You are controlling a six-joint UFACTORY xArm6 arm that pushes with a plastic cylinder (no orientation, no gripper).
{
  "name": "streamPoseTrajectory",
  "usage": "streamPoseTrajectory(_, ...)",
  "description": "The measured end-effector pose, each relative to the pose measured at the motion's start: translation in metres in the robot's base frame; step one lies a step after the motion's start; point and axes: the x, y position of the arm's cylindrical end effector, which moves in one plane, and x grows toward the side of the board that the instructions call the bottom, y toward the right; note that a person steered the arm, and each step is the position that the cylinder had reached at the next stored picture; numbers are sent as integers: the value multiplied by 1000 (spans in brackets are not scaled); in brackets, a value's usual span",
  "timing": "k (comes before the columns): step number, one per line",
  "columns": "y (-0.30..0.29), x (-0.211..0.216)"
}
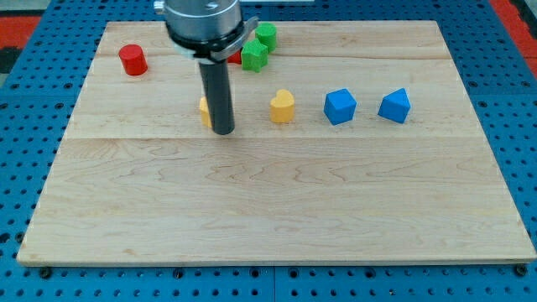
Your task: Nudge the green star a bit up
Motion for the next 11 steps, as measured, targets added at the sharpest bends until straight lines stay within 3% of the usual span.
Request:
streamPoseTrajectory(1,6,3)
streamPoseTrajectory(2,36,-39)
streamPoseTrajectory(3,31,-91)
streamPoseTrajectory(6,-6,-96)
streamPoseTrajectory(8,7,-85)
streamPoseTrajectory(9,35,-95)
streamPoseTrajectory(10,38,-138)
streamPoseTrajectory(11,50,-139)
